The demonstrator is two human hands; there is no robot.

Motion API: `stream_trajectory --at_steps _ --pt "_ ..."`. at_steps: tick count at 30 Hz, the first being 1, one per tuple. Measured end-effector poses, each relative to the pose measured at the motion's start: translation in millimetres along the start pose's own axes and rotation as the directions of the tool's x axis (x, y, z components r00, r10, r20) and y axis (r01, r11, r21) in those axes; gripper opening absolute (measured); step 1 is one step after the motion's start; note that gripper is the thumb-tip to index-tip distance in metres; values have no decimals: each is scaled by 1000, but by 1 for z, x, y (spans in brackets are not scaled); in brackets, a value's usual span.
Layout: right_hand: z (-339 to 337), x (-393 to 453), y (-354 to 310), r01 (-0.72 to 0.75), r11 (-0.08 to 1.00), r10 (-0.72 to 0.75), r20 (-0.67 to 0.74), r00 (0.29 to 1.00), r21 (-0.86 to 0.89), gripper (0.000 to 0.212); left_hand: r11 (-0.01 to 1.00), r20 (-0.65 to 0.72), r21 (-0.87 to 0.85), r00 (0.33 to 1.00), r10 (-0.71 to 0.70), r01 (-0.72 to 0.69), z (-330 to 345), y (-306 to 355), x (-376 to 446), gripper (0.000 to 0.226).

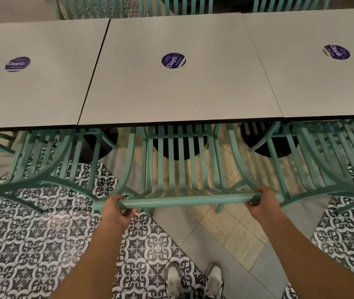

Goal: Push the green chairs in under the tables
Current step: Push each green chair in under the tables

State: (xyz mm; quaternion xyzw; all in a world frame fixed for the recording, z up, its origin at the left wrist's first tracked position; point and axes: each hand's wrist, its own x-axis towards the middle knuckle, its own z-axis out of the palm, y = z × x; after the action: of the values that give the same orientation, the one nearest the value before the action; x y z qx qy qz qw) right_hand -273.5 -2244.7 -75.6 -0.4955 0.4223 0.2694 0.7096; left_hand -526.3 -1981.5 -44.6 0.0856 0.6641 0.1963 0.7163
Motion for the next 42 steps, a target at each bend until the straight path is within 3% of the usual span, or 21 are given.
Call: stream_trajectory --at_steps 3,5,16,21,28,33,36,40,42 --pt "13 2 -2 -10 999 10 4 1000 -31 11 1000 6 -1 1000 11 -11 9 8 3 24" --pt "21 4 -4 -8 1000 8 3 1000 -29 7 1000 2 -1 1000 15 -15 15 13 6 30" --pt "49 6 -16 -21 999 19 -29 999 -43 10 999 -20 0 999 35 -35 43 29 18 28" --pt "52 9 -16 -12 998 8 -56 998 -67 26 1000 -19 -3 999 31 -31 43 28 21 20" --pt "52 3 -15 11 998 -13 -42 999 -54 25 1000 -32 -12 999 19 -19 43 31 22 14" --pt "51 2 -13 -7 998 5 -27 1000 -59 6 1000 -48 23 999 3 -2 42 32 26 15" --pt "50 4 -13 -11 998 9 -37 999 -57 8 999 -52 32 999 10 -9 42 32 27 15" --pt "49 7 -14 -4 999 2 -39 999 -53 25 999 -54 44 998 22 -19 42 31 27 16" --pt "48 8 -14 -5 999 3 -42 999 -52 21 999 -44 47 999 21 -19 42 30 26 22"
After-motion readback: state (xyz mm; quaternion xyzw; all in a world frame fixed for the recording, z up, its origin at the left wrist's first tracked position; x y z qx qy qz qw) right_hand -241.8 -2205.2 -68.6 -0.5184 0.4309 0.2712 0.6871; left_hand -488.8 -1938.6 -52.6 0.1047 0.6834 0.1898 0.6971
